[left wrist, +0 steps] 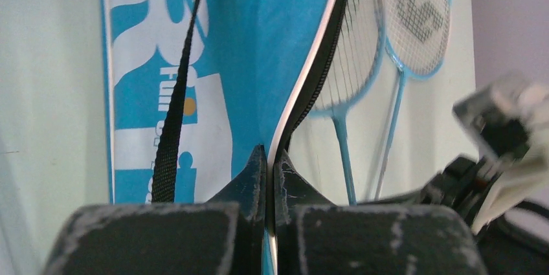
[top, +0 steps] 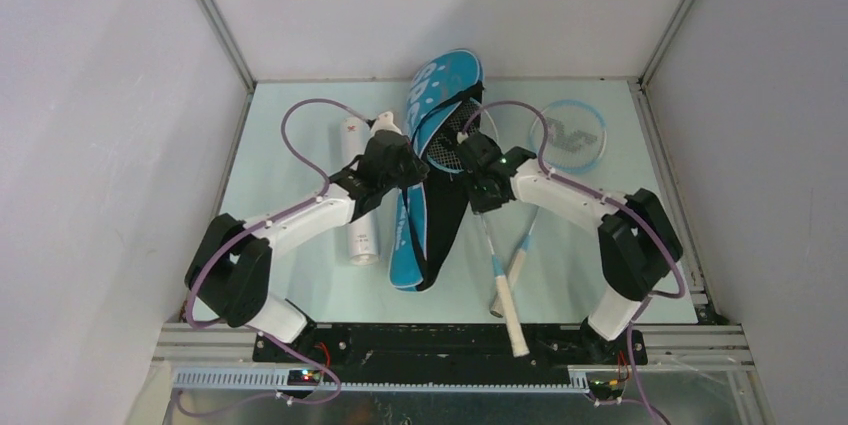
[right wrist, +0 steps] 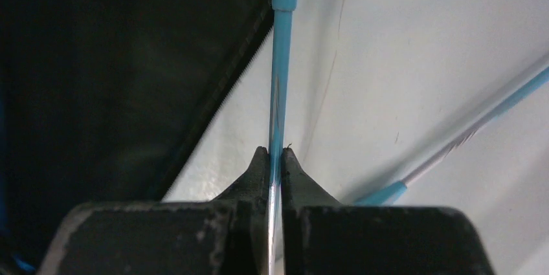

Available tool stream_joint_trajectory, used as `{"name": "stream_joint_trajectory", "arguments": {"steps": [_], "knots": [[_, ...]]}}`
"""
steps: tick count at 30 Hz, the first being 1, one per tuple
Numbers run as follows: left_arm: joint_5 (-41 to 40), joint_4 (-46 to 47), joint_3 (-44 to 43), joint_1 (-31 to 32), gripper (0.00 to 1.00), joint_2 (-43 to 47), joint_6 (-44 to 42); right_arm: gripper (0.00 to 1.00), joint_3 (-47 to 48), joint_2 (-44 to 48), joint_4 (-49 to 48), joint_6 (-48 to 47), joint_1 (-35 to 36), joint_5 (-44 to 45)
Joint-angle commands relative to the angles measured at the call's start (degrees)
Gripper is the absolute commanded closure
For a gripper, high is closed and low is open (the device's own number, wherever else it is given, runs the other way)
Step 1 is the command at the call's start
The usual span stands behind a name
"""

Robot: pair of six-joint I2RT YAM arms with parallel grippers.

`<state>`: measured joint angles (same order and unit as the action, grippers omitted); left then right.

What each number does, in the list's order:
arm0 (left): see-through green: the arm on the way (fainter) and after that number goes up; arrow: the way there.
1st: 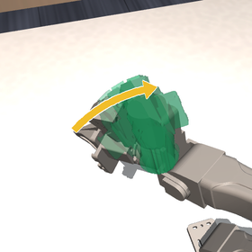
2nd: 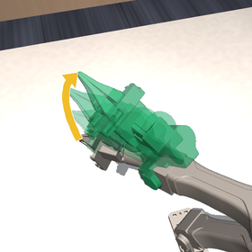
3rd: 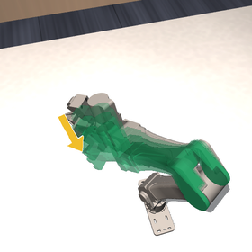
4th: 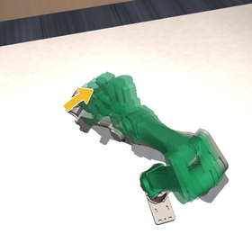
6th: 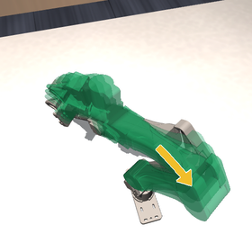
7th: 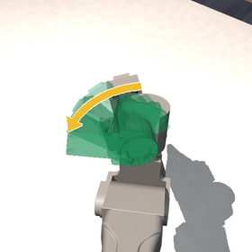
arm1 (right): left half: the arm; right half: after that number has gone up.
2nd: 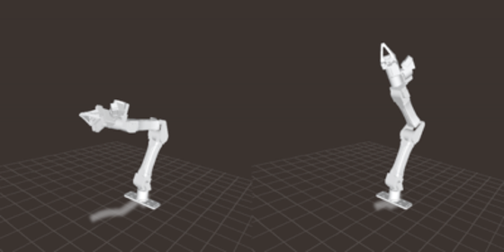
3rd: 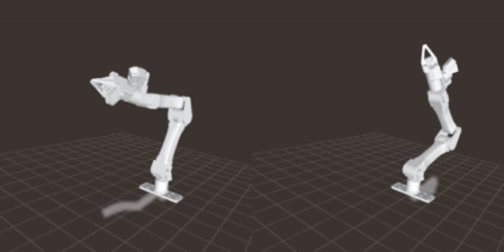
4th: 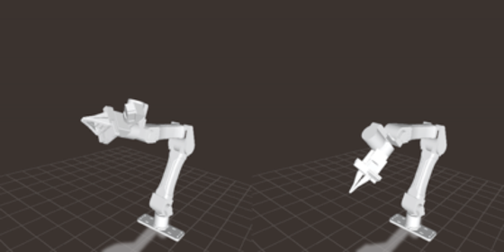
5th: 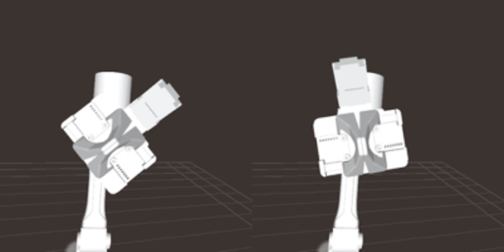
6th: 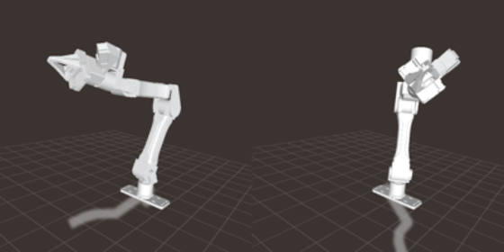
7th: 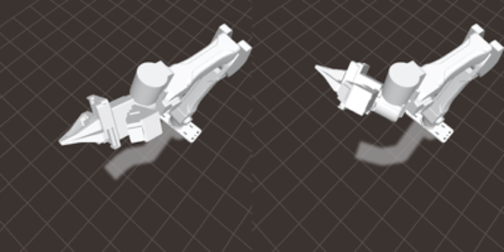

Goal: Pack up the badminton gear

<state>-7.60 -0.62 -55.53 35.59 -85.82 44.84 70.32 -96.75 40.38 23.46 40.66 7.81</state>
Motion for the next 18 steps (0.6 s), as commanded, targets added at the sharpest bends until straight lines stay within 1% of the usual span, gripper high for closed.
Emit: {"name": "stream_joint_trajectory", "arguments": {"steps": [1, 3, 5, 11, 13, 17, 18], "knots": [[0.06, -0.44, -1.66, 2.89, 1.00, 1.86, -3.30, 1.00, 10.23, -3.23, -1.77, -0.03, 0.39, 2.59], [0.00, -1.36, -1.93, 3.84, 1.00, 1.67, -4.26, 1.00, 13.39, -4.98, -2.11, -0.19, 0.08, 1.99], [0.97, -1.27, -1.86, 4.44, 1.00, 1.63, -4.96, 1.00, 16.16, -6.66, -3.28, 0.89, -0.67, -1.04], [5.90, -0.19, -0.83, 4.81, 1.00, 1.81, -6.13, 1.00, 14.33, -7.93, -15.05, 7.49, -4.28, -12.25], [8.52, 1.40, -0.05, 4.83, 1.00, 2.11, -7.14, 1.00, 13.12, -7.56, -19.73, 9.27, -5.43, -14.63], [15.83, 5.12, 1.86, 4.83, 1.00, 3.11, -8.69, 1.00, 12.66, -7.81, -25.28, 9.95, -5.74, -14.37], [16.63, 5.20, 1.99, 4.83, 1.00, 3.36, -8.88, 1.00, 12.65, -7.96, -26.58, 10.36, -5.93, -14.21]]}}
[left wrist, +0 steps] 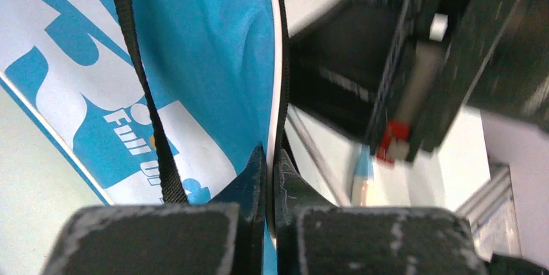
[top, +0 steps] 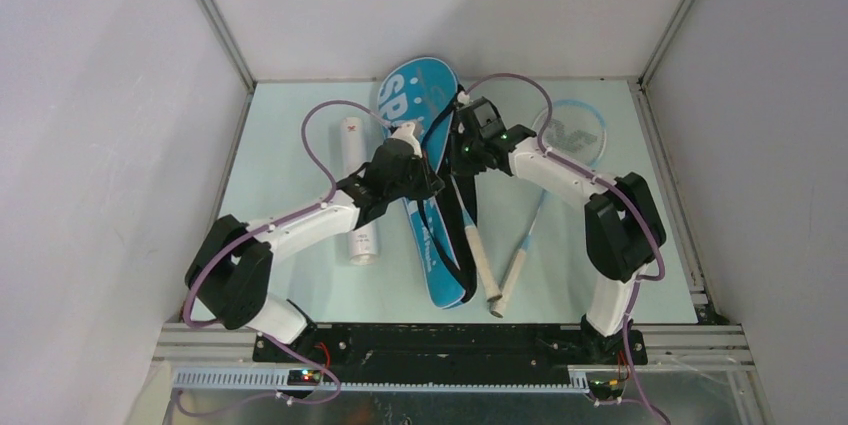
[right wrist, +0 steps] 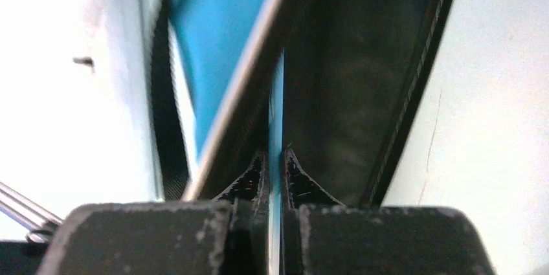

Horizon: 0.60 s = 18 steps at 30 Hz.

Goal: Pack up the badminton gear

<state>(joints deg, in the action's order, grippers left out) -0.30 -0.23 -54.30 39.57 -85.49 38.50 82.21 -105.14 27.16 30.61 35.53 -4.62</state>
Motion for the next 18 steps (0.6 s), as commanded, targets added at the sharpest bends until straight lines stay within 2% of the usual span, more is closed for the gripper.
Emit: {"name": "stream_joint_trajectory", "arguments": {"steps": [1, 11, 15, 18], "knots": [[10.84, 5.18, 1.04, 0.86, 1.00, 3.13, -2.79, 1.00, 0.82, 0.06, -14.11, 3.60, -1.09, -1.33], [18.88, 7.96, 3.90, 0.92, 1.00, 6.75, -1.79, 1.00, -0.89, -3.70, -25.62, 5.70, -1.37, 7.80], [18.42, 7.92, 4.38, 0.95, 1.00, 7.62, -1.33, 1.00, -1.10, -5.30, -29.02, 7.25, -0.39, 7.50], [17.55, 7.71, 4.36, 0.95, 1.00, 7.34, -1.09, 1.00, -1.33, -6.13, -28.89, 7.17, 0.97, 11.13]]}}
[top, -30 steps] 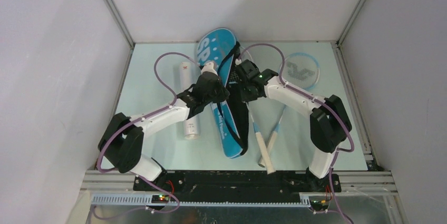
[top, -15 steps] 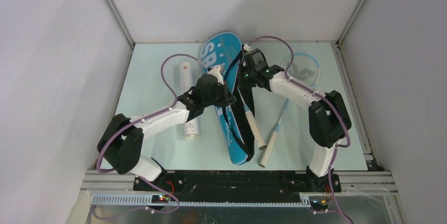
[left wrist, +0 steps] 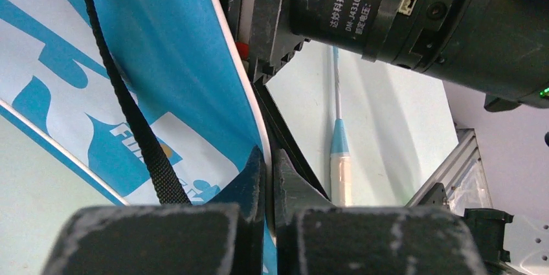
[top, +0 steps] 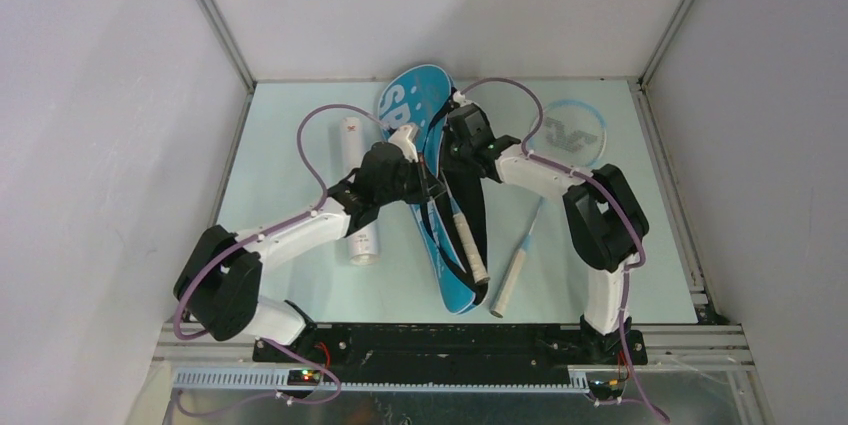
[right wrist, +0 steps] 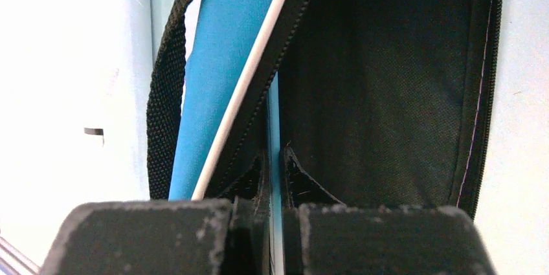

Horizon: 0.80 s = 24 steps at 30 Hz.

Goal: Pack up the badminton gear

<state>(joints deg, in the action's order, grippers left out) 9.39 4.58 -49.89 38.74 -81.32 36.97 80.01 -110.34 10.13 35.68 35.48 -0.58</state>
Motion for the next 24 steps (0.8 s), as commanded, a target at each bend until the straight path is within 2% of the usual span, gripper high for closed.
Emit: {"name": "stream_joint_trajectory", "arguments": {"steps": [1, 6, 11, 16, 22, 24], "knots": [[8.03, 3.07, -0.04, 1.78, 1.00, 3.07, 0.59, 1.00, 0.56, -1.01, -12.37, 2.59, 1.18, 7.61], [9.06, 4.56, 0.40, 1.75, 1.00, 3.21, 1.79, 1.00, -1.97, -2.59, -15.46, 2.52, 2.84, 15.02], [9.43, 5.28, 1.02, 1.77, 1.00, 4.63, 2.09, 1.00, -2.99, -5.71, -19.76, 2.04, 3.72, 18.58], [8.85, 4.88, 1.69, 1.78, 1.00, 5.47, 1.93, 1.00, -3.30, -7.50, -22.63, 1.41, 3.82, 19.29], [9.66, 6.17, 2.36, 1.76, 1.00, 5.85, 1.94, 1.00, -3.36, -7.33, -21.51, 2.82, 3.90, 18.16], [9.26, 6.22, 2.28, 1.73, 1.00, 5.98, 1.94, 0.96, -3.29, -6.61, -20.08, 3.41, 4.18, 17.87]]}}
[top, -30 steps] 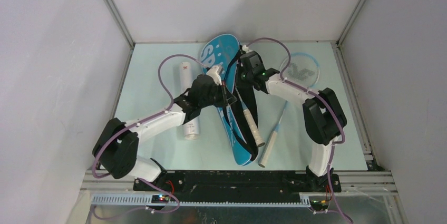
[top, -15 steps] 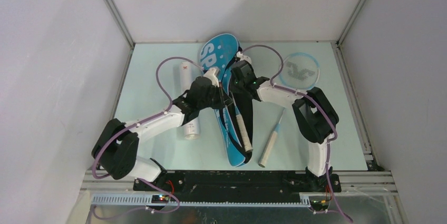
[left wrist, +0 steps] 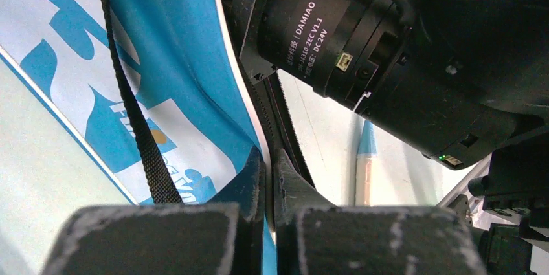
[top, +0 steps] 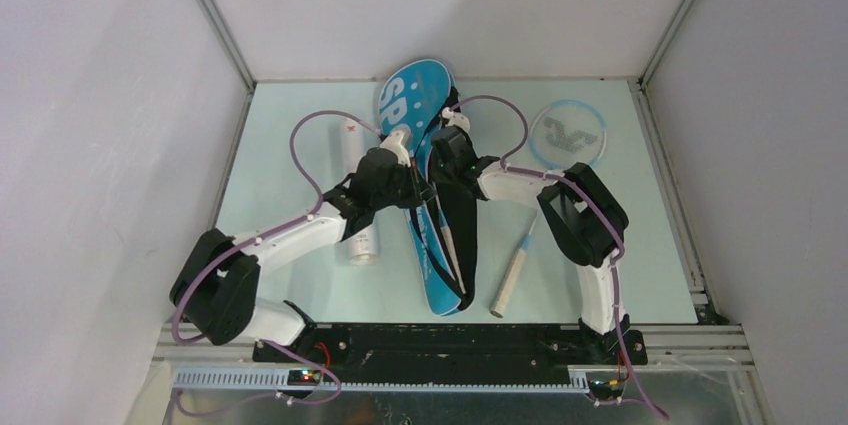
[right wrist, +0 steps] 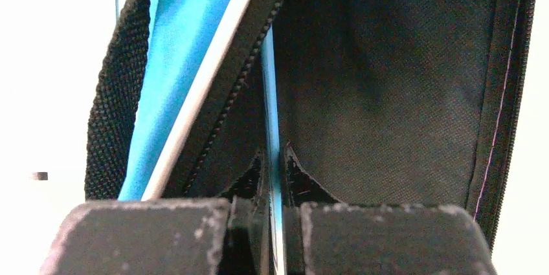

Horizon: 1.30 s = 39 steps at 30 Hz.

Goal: Pack up the badminton gear

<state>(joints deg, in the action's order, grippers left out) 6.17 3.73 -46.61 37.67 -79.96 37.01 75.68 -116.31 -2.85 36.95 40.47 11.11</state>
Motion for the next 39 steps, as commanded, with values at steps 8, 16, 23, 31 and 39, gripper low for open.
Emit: {"name": "stream_joint_trajectory", "arguments": {"steps": [8, 16, 23, 31, 39], "knots": [[6.11, 5.74, -0.98, 2.04, 1.00, 5.67, 1.67, 0.63, 0.97, 5.60, -2.79, -1.20, -0.62, 1.56], [-0.52, 3.81, -1.27, -0.33, 1.00, 6.69, 0.72, 0.03, 0.64, 15.45, 15.43, -7.18, -1.96, 13.05], [0.26, 4.37, -0.80, -1.66, 1.00, 5.74, -1.06, 0.01, -11.15, 31.05, 14.39, -5.19, -3.32, 22.34], [2.05, 6.38, 2.66, -2.09, 1.00, 7.43, -2.98, 0.01, -20.93, 35.66, 18.60, 0.33, -16.20, 2.73], [3.10, 6.93, 3.83, -2.17, 1.00, 7.52, -3.41, 0.01, -23.03, 28.58, 25.85, 8.36, -19.70, 5.74]]}}
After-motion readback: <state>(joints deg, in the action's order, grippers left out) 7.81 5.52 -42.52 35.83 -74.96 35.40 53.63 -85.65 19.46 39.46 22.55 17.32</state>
